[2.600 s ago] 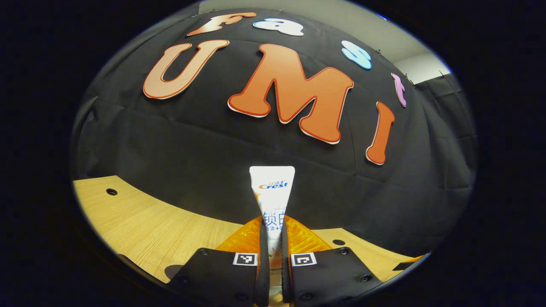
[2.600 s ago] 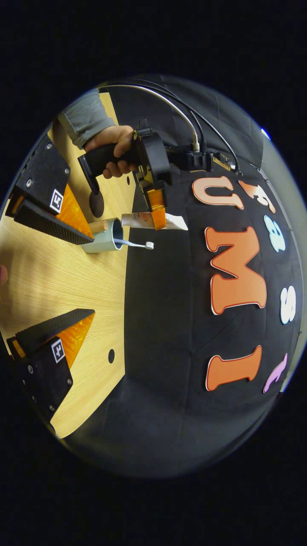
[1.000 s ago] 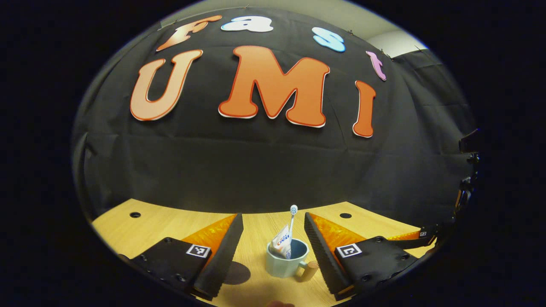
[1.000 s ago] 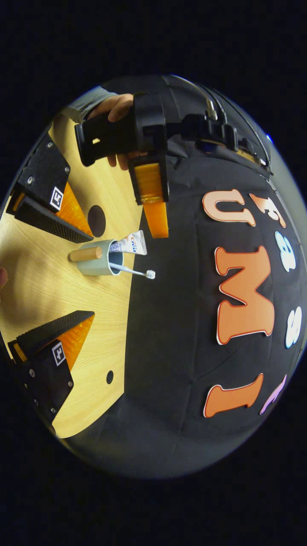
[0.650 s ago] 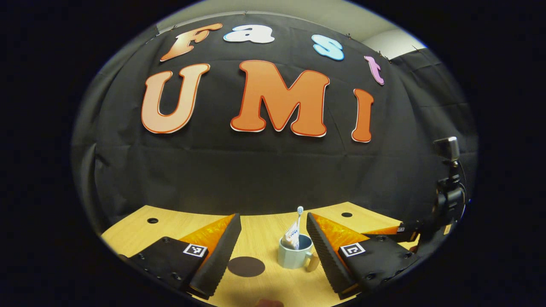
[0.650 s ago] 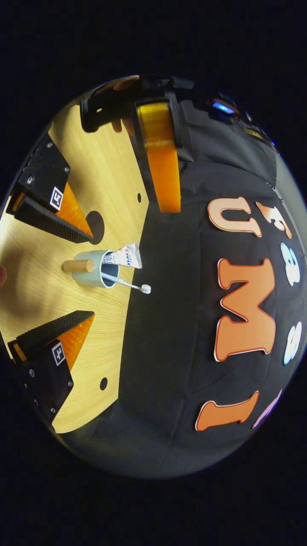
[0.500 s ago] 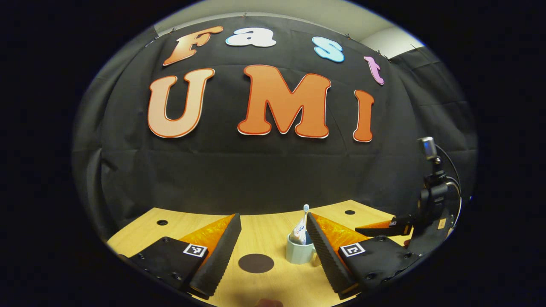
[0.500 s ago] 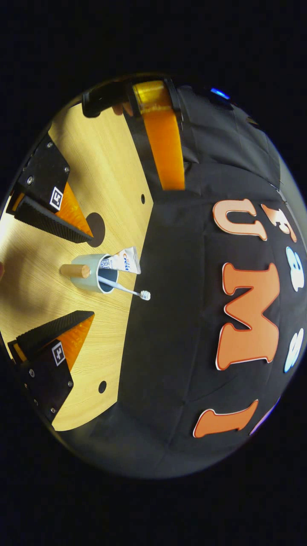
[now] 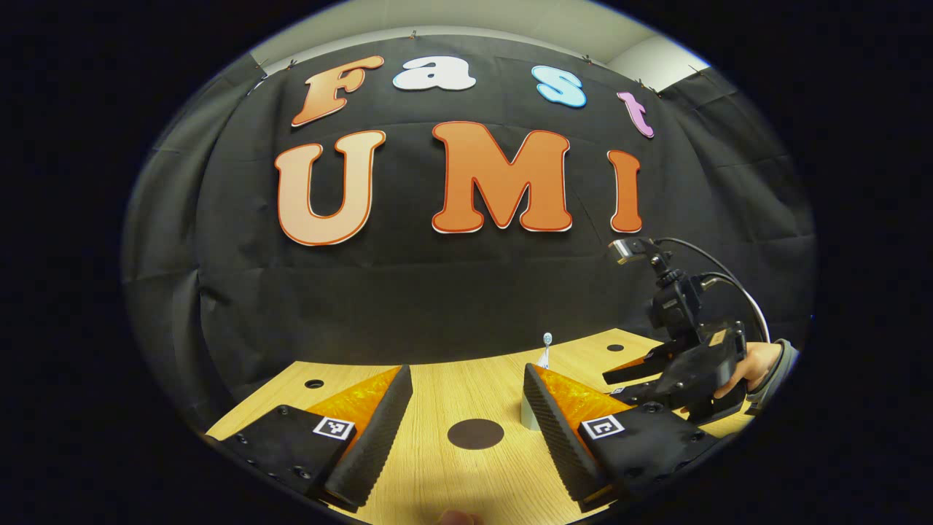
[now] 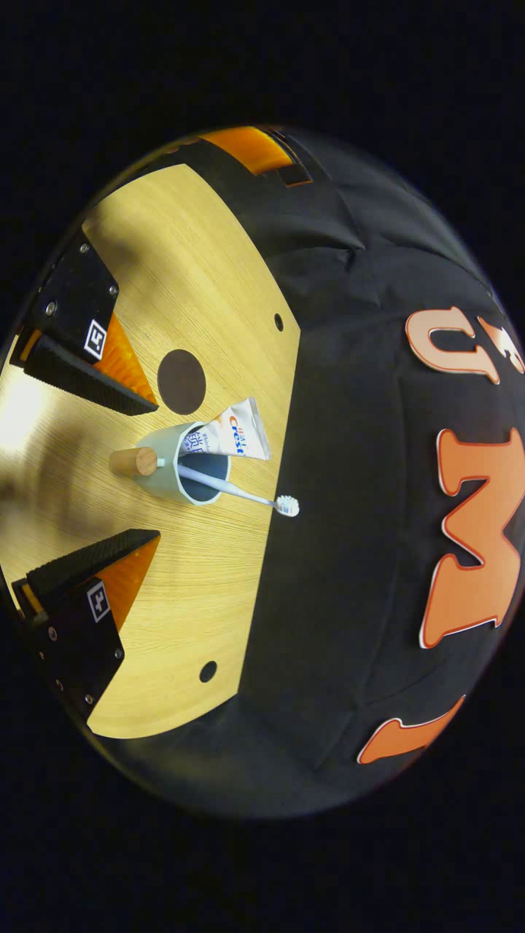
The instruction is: Put the toothbrush and toothpaste on the desktop into the cup, then pick up the cup and place it on the coaster on the desktop.
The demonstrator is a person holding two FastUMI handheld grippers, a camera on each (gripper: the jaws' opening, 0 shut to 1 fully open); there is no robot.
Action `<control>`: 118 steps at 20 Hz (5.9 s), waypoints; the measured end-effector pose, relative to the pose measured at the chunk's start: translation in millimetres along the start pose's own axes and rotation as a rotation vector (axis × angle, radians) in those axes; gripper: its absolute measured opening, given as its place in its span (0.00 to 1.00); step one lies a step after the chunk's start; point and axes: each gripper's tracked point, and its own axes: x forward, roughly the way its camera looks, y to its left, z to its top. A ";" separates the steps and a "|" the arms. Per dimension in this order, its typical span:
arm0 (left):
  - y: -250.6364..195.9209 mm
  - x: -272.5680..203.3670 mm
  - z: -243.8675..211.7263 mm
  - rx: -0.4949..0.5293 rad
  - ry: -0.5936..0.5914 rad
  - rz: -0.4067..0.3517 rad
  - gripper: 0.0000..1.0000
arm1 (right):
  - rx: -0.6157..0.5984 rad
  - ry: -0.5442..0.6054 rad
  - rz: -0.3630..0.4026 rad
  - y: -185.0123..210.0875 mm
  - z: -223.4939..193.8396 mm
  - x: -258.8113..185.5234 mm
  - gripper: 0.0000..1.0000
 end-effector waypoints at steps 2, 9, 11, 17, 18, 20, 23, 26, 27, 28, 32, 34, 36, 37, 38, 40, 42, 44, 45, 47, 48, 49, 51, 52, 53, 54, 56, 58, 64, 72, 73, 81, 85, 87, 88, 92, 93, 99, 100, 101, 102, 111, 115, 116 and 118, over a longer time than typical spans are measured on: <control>3.3 -6.1 -4.4 -0.004 0.003 0.004 0.98 | 0.040 0.047 0.000 -2.0 -5.0 5.6 0.94; 17.9 -19.9 -26.3 -0.031 0.034 0.020 0.97 | 0.148 0.135 -0.003 -2.0 -23.2 35.2 0.88; 24.2 -21.7 -33.8 -0.048 0.049 0.031 0.98 | 0.147 0.136 -0.014 -0.4 -28.1 45.5 0.86; 39.6 -27.7 -50.3 -0.071 0.095 0.063 0.98 | 0.147 0.147 -0.013 0.0 -31.8 56.4 0.79; 40.3 -29.9 -51.9 -0.072 0.102 0.064 0.98 | 0.135 0.152 -0.012 1.7 -31.1 56.5 0.78; 40.3 -36.4 -53.3 -0.072 0.108 0.066 0.98 | 0.131 0.142 -0.009 4.4 -28.1 58.8 0.77; 42.0 -42.7 -59.6 -0.074 0.121 0.070 0.98 | 0.159 0.202 -0.003 6.3 -43.2 63.8 0.68; 43.8 -47.3 -64.6 -0.083 0.133 0.074 0.98 | 0.145 0.209 0.004 10.9 -46.1 68.1 0.55; 44.0 -47.7 -66.6 -0.087 0.144 0.078 0.98 | 0.131 0.214 0.004 12.6 -47.2 67.2 0.53; 45.1 -49.4 -70.2 -0.092 0.153 0.079 0.98 | 0.124 0.206 0.002 13.3 -45.6 67.3 0.45; 48.2 -60.2 -75.4 -0.091 0.167 0.089 0.98 | 0.106 0.184 -0.015 16.8 -47.4 69.1 0.22; 52.4 -65.0 -76.0 -0.095 0.171 0.100 0.98 | 0.096 0.175 -0.026 15.6 -46.0 66.3 0.25; 53.2 -68.0 -77.8 -0.101 0.178 0.106 0.98 | 0.074 0.168 -0.030 16.9 -47.9 68.1 0.22; 53.1 -68.1 -79.5 -0.102 0.183 0.108 0.98 | 0.063 0.164 -0.029 16.1 -48.3 68.6 0.21; 54.7 -68.6 -82.3 -0.104 0.189 0.111 0.98 | 0.052 0.157 -0.032 15.8 -47.1 68.0 0.19; 54.9 -68.0 -85.7 -0.106 0.201 0.115 0.98 | 0.024 0.141 -0.037 15.1 -46.6 69.0 0.18; 56.8 -68.6 -88.0 -0.109 0.207 0.118 0.98 | 0.001 0.123 -0.039 14.5 -46.1 69.0 0.18; 59.8 -68.7 -90.0 -0.111 0.211 0.123 0.98 | -0.024 0.101 -0.034 14.3 -43.7 69.0 0.17; 61.2 -68.8 -91.2 -0.112 0.214 0.126 0.98 | -0.032 0.084 -0.030 15.3 -41.1 69.1 0.17; 63.9 -68.1 -93.0 -0.119 0.218 0.132 0.99 | -0.032 0.049 -0.017 18.0 -33.3 69.6 0.16; 66.0 -68.6 -94.4 -0.125 0.222 0.134 0.97 | -0.026 0.047 -0.010 18.6 -31.9 69.3 0.16; 65.9 -69.7 -95.1 -0.130 0.224 0.136 0.97 | -0.025 0.054 -0.002 20.0 -35.3 66.6 0.14; 67.4 -70.1 -98.8 -0.142 0.229 0.138 0.98 | -0.040 0.056 -0.001 18.4 -34.4 66.4 0.12; 67.1 -69.2 -98.7 -0.147 0.231 0.137 0.97 | -0.051 0.059 -0.001 18.3 -34.4 65.9 0.12; 65.9 -68.7 -97.9 -0.151 0.230 0.135 0.97 | -0.064 0.055 -0.002 16.9 -33.7 65.0 0.12; 65.8 -69.7 -97.3 -0.150 0.228 0.130 0.97 | -0.083 0.057 -0.003 14.8 -32.9 64.1 0.12; 64.1 -69.9 -97.6 -0.144 0.224 0.117 0.97 | -0.107 0.060 0.004 10.8 -31.6 62.5 0.14; 61.6 -71.7 -98.4 -0.137 0.231 0.102 0.97 | -0.113 0.073 0.013 11.0 -34.6 63.0 0.19; 58.2 -73.5 -101.9 -0.115 0.252 0.067 0.97 | -0.120 0.068 0.008 7.4 -23.3 62.9 0.32; 57.1 -76.6 -105.5 -0.119 0.288 0.060 0.98 | -0.110 0.045 0.027 3.4 -23.8 52.2 0.54; 58.1 -76.1 -106.7 -0.117 0.290 0.060 0.98 | -0.103 0.032 0.035 5.0 -24.1 49.2 0.54; 58.7 -76.8 -101.4 -0.109 0.285 0.063 0.98 | -0.101 -0.004 0.056 6.0 -13.5 26.0 0.60; 60.3 -82.2 -105.0 -0.111 0.298 0.061 0.97 | -0.075 0.055 0.094 5.9 -18.2 29.4 0.63; 62.2 -81.4 -106.9 -0.111 0.307 0.067 0.97 | -0.065 0.075 0.090 3.1 -21.2 36.5 0.64; 63.2 -81.3 -107.5 -0.115 0.313 0.071 0.98 | -0.052 0.090 0.098 3.2 -23.7 40.1 0.64; 62.3 -84.1 -112.7 -0.129 0.336 0.077 0.98 | -0.023 0.127 0.117 7.5 -31.6 54.3 0.64; 62.6 -84.8 -113.7 -0.130 0.343 0.076 0.98 | -0.026 0.136 0.110 7.2 -34.8 57.6 0.64; 63.3 -88.5 -114.9 -0.141 0.332 0.069 0.98 | -0.093 0.115 0.060 -2.0 -35.6 40.2 0.64; 62.1 -89.5 -115.6 -0.144 0.333 0.066 0.98 | -0.112 0.130 0.048 -5.3 -41.9 30.4 0.64; 61.6 -92.2 -114.9 -0.149 0.329 0.062 0.98 | -0.126 0.130 0.035 -10.1 -46.5 20.9 0.64; 60.0 -93.3 -113.9 -0.156 0.322 0.058 0.98 | -0.144 0.122 0.020 -14.4 -49.3 9.5 0.65; 46.9 -91.9 -105.3 -0.158 0.258 0.029 0.98 | -0.169 -0.130 -0.018 -61.4 -53.4 -107.8 0.69; 44.9 -83.1 -91.9 -0.106 0.190 0.013 0.98 | -0.121 -0.310 -0.048 -99.9 -32.4 -173.3 0.68; 41.2 -80.0 -89.0 -0.115 0.176 0.005 0.98 | -0.107 -0.346 -0.057 -112.2 -29.0 -189.7 0.68; 31.5 -77.0 -82.7 -0.138 0.145 -0.009 0.98 | -0.101 -0.388 -0.098 -142.9 -28.9 -226.0 0.68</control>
